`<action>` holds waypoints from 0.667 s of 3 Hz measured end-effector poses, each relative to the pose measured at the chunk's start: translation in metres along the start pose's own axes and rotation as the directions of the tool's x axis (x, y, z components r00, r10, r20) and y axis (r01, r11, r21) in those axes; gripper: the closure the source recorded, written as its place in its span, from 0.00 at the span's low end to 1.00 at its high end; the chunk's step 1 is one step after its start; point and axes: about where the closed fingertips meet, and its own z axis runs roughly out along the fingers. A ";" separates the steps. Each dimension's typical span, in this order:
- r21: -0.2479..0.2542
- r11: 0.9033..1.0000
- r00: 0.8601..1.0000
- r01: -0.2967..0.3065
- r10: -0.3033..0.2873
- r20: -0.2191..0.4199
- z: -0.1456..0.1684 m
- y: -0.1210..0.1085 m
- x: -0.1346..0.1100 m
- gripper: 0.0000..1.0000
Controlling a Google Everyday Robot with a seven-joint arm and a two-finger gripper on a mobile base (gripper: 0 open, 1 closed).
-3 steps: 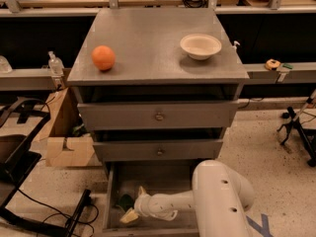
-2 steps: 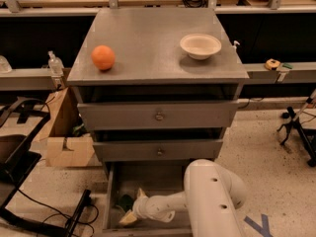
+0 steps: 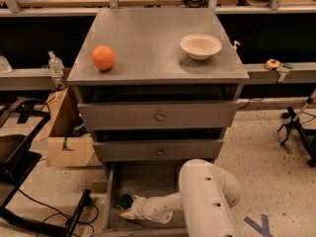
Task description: Pick sponge from bottom drawer and place on counter
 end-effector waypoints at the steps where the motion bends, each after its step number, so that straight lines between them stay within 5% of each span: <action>1: -0.002 1.000 1.000 0.000 0.000 0.000 0.001 0.001 0.000 0.69; 2: -0.002 1.000 1.000 0.000 0.000 0.000 0.001 0.001 0.000 0.92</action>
Offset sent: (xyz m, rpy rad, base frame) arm -0.0006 0.0008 -0.0003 0.0005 0.0008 0.0010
